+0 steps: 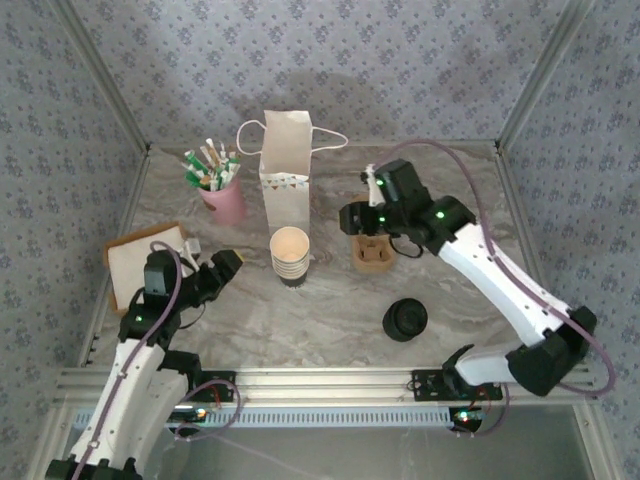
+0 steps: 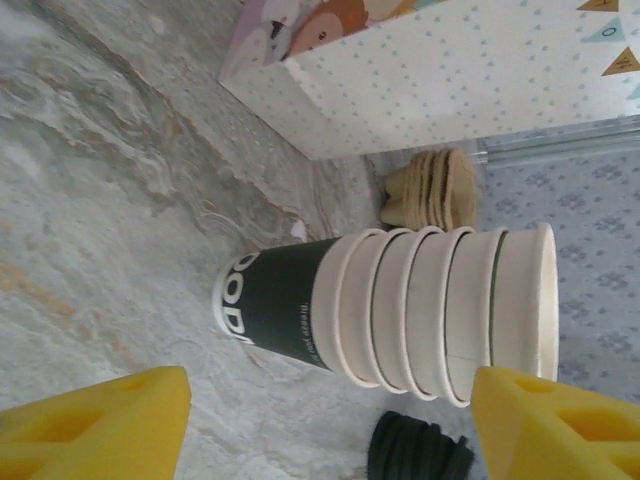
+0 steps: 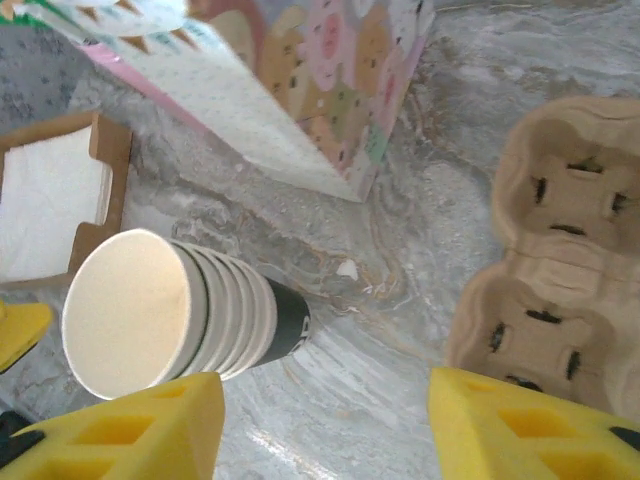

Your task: Pack the takeout coffee

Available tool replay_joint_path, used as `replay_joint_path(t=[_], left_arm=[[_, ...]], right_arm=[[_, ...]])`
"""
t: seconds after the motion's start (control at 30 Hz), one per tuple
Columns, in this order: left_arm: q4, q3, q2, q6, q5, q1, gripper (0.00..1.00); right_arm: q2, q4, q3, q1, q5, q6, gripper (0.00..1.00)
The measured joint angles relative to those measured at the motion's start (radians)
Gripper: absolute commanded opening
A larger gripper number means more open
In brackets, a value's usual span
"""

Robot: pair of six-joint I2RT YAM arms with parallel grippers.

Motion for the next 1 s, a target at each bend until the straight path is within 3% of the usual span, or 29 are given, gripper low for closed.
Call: replay_joint_path(t=[0.17,0.37,0.6,1.0], left_arm=[[0.083,-0.021,0.050,-0.017,0.134,0.006,0.67],[0.140,-0.027,0.113,-0.022,0.233,0.009,0.61],[0.187,-0.029,0.151,-0.021,0.288,0.013,0.52],[0.240,-0.029,0.224,-0.014,0.347,0.013,0.51]], right_arm=[[0.145,-0.109,0.150,0.114,0.086,-0.019,0.50],[0.287,-0.198,0.280,0.169,0.128,-0.031,0.47],[0.424,-0.271,0.435,0.216,0.168,-0.046,0.40],[0.569,-0.374,0.581,0.232,0.230,-0.049,0.29]])
